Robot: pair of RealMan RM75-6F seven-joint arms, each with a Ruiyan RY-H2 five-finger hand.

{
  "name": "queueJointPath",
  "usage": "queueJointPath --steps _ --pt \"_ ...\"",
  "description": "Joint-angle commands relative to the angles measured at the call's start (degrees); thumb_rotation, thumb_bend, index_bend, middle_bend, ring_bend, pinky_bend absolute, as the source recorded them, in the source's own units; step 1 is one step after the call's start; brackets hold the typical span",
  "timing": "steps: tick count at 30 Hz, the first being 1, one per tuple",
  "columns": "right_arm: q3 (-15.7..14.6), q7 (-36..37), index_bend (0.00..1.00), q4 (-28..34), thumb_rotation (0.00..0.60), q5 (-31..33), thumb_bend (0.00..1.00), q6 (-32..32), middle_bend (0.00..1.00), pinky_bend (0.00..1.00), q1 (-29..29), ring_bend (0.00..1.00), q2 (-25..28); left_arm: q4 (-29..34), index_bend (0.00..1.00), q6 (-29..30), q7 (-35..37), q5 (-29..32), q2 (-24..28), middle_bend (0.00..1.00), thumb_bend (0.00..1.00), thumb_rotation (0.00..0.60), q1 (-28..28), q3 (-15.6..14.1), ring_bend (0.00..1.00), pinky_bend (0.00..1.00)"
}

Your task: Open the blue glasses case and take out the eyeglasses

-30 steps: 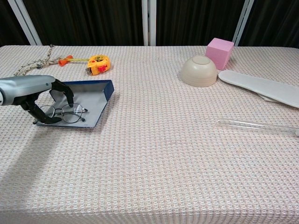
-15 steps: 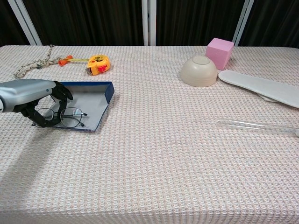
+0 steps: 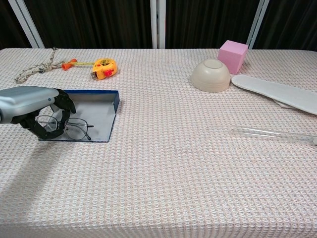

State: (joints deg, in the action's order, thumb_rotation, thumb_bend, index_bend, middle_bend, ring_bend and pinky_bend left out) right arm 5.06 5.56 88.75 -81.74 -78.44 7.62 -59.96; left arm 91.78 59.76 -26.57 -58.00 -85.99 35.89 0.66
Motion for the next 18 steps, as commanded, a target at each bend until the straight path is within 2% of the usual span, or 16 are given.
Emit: queueJointPath --steps 1,11,18 --pt "0.0 0.03 0.0 0.01 0.6 -0.04 0.45 -0.06 0.0 0.0 -0.02 0.0 0.03 1.39 0.85 1.46 -0.42 -1.33 0.64 0.25 0.47 0.6 -0.74 -0.15 0.07 0.14" --pt "0.04 0.18 0.0 0.23 0.6 -0.34 0.45 -0.56 0.0 0.0 -0.12 0.0 0.0 11.02 0.85 4.51 -2.49 -7.25 4.53 0.25 0.47 0.6 -0.58 0.95 0.07 0.14" --pt "0.02 1.07 0.0 -0.26 0.6 -0.51 0.45 -1.07 0.0 0.0 -0.43 0.0 -0.04 16.0 0.85 3.25 -7.41 -8.04 3.89 0.25 0.47 0.6 0.89 0.36 0.07 0.14"
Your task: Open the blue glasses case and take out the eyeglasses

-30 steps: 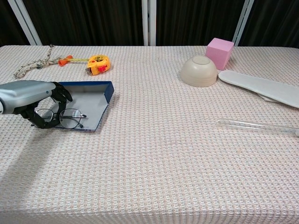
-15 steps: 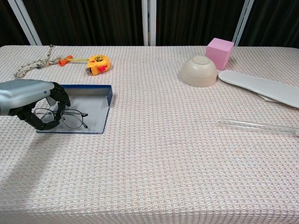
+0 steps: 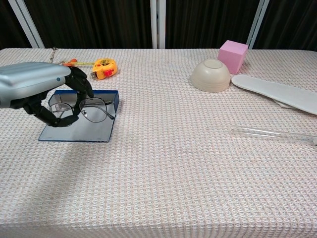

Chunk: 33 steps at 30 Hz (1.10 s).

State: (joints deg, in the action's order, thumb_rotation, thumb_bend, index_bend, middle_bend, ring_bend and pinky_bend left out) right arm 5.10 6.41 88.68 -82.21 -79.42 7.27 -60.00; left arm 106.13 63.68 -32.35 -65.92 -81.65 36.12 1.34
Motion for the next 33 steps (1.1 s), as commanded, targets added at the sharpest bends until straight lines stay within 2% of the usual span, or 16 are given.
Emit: queueJointPath --steps 1,8,13,16,21,22,23,25,26,27,28,29,33 --pt "-0.04 0.33 0.0 -0.31 0.6 -0.05 0.45 -0.1 0.0 0.0 -0.11 0.0 0.0 1.84 0.85 -0.91 -1.94 0.03 -0.82 0.25 0.47 0.6 0.81 -0.36 0.07 0.14" --pt "-0.19 1.47 0.0 -1.15 0.6 -0.16 0.45 -0.28 0.0 0.0 -0.4 0.0 -0.16 -0.25 0.85 -4.26 -5.05 1.8 -5.8 0.25 0.47 0.6 3.46 0.06 0.07 0.14" --pt "-0.11 2.29 0.0 -1.73 0.6 0.05 0.45 -0.51 0.0 0.0 -0.66 0.0 -0.14 -2.36 0.86 -7.19 -7.97 3.58 -9.26 0.25 0.47 0.6 5.53 -0.78 0.07 0.14" --pt "-0.16 2.82 0.0 -2.19 0.6 0.21 0.45 -0.44 0.0 0.0 -0.82 0.0 -0.23 -4.48 0.86 -7.52 -9.9 3.05 -11.64 0.25 0.47 0.6 6.46 -1.34 0.07 0.14" --pt "-0.16 3.57 0.0 -2.94 0.6 0.53 0.45 -0.49 0.0 0.0 -1.13 0.0 -0.28 -6.36 0.84 -7.25 -9.2 0.9 -13.4 0.25 0.46 0.6 6.58 -1.96 0.07 0.14" --pt "-0.14 3.74 0.0 -3.12 0.6 0.61 0.45 -0.48 0.0 0.0 -1.18 0.0 -0.3 -6.57 0.79 -7.57 -8.36 -0.02 -13.33 0.25 0.45 0.6 6.59 -2.27 0.07 0.14" --pt "-0.13 3.83 0.0 -3.23 0.6 0.65 0.45 -0.46 0.0 0.0 -1.21 0.0 -0.32 -6.66 0.69 -7.94 -7.58 -0.7 -13.13 0.23 0.43 0.6 6.64 -2.49 0.07 0.14" --pt "-0.16 3.93 0.0 -3.39 0.6 0.61 0.45 -0.41 0.0 0.0 -1.22 0.0 -0.4 -6.88 0.45 -8.6 -5.96 -2.24 -12.65 0.2 0.39 0.6 6.72 -2.93 0.07 0.13" --pt "-0.17 3.91 0.0 -3.4 0.6 0.52 0.45 -0.41 0.0 0.0 -1.2 0.0 -0.43 -6.98 0.25 -8.82 -5.5 -2.73 -12.43 0.17 0.35 0.6 6.76 -3.09 0.07 0.13" --pt "-0.19 3.84 0.0 -3.37 0.6 0.41 0.45 -0.43 0.0 0.0 -1.18 0.0 -0.45 -7.04 0.18 -8.98 -4.99 -3.1 -12.18 0.15 0.34 0.6 6.76 -3.18 0.07 0.13" --pt "-0.18 3.75 0.0 -3.32 0.6 0.33 0.45 -0.45 0.0 0.0 -1.16 0.0 -0.46 -7.06 0.05 -8.92 -4.58 -3.34 -12.06 0.12 0.31 0.6 6.68 -3.19 0.07 0.12" --pt "-0.17 3.65 0.0 -3.24 0.6 0.28 0.45 -0.47 0.0 0.0 -1.13 0.0 -0.46 -7.1 0.01 -8.94 -4.25 -3.48 -11.93 0.1 0.29 0.6 6.61 -3.24 0.07 0.12" --pt "-0.09 3.12 0.0 -2.73 0.6 0.13 0.45 -0.56 0.0 0.0 -1.05 0.0 -0.37 -6.77 0.0 -9.39 -2.79 -3.88 -10.9 0.09 0.25 0.6 6.42 -3.56 0.07 0.11"
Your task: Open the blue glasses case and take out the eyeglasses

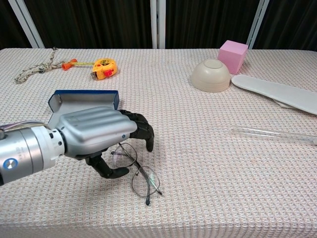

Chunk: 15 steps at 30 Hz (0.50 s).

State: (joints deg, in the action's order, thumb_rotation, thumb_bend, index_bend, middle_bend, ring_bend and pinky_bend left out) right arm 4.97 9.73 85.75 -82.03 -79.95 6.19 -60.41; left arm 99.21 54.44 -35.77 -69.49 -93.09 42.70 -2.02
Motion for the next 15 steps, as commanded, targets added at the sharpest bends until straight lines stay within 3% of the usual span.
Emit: queueJointPath --steps 1,7,11,15 --pt "0.04 -0.39 0.0 0.41 0.6 -0.09 0.45 -0.05 0.0 0.0 0.06 0.0 0.07 0.33 0.0 0.06 1.03 -0.59 0.81 0.09 0.25 0.6 -0.33 -0.24 0.07 0.11" --pt "0.13 -1.29 0.0 1.41 0.6 -0.33 0.45 -0.49 0.0 0.0 0.02 0.0 0.33 2.6 0.0 4.9 2.55 -3.79 3.85 0.09 0.24 0.6 -2.07 0.84 0.05 0.11" --pt "0.21 -1.78 0.0 1.98 0.6 -0.51 0.45 -0.96 0.0 0.0 -0.1 0.0 0.55 4.74 0.0 13.99 4.18 -6.98 9.51 0.09 0.24 0.6 -5.93 2.59 0.01 0.1" --pt "0.3 -2.72 0.0 2.81 0.6 -0.78 0.45 -1.46 0.0 0.0 -0.13 0.0 0.65 2.91 0.01 22.45 10.0 -8.41 15.22 0.09 0.24 0.6 -11.04 3.95 0.0 0.1"
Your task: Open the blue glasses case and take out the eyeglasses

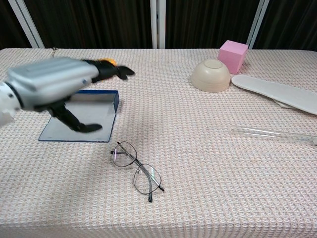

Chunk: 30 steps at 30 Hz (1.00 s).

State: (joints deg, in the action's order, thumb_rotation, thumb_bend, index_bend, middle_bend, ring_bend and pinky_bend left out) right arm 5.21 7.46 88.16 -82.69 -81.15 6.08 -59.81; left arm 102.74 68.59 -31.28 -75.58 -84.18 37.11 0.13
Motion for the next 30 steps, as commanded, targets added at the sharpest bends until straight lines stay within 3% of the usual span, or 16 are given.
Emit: queueJointPath --steps 1,8,14,20,30 --pt "0.12 -0.85 0.0 0.7 0.6 -0.21 0.45 -0.5 0.0 0.0 -0.03 0.0 0.02 -1.14 0.02 9.63 6.84 -2.03 7.73 0.09 0.24 0.6 -6.65 1.89 0.0 0.09" --pt "-0.01 -4.6 0.0 3.1 0.6 -0.99 0.45 -1.21 0.0 0.0 0.14 0.0 -0.84 -5.85 0.04 9.39 20.69 0.38 18.33 0.0 0.24 0.6 -13.65 -1.09 0.0 0.03" --pt "-0.02 -6.39 0.0 4.26 0.6 -1.08 0.45 -1.81 0.0 0.0 -0.01 0.0 -1.35 -11.64 0.01 10.28 31.45 -0.18 19.75 0.0 0.22 0.6 -18.02 -1.77 0.0 0.02" --pt "-0.46 -6.84 0.0 4.81 0.6 -1.5 0.45 -2.65 0.0 0.0 -0.66 0.0 -1.21 -15.21 0.01 11.64 34.21 -1.93 18.0 0.0 0.22 0.6 -19.95 -1.11 0.0 0.02" --pt "-0.6 -5.97 0.0 4.7 0.6 -1.1 0.45 -3.38 0.0 0.0 -1.6 0.0 -0.76 -15.15 0.01 11.93 33.52 -4.18 17.82 0.0 0.22 0.6 -20.65 0.3 0.0 0.01"
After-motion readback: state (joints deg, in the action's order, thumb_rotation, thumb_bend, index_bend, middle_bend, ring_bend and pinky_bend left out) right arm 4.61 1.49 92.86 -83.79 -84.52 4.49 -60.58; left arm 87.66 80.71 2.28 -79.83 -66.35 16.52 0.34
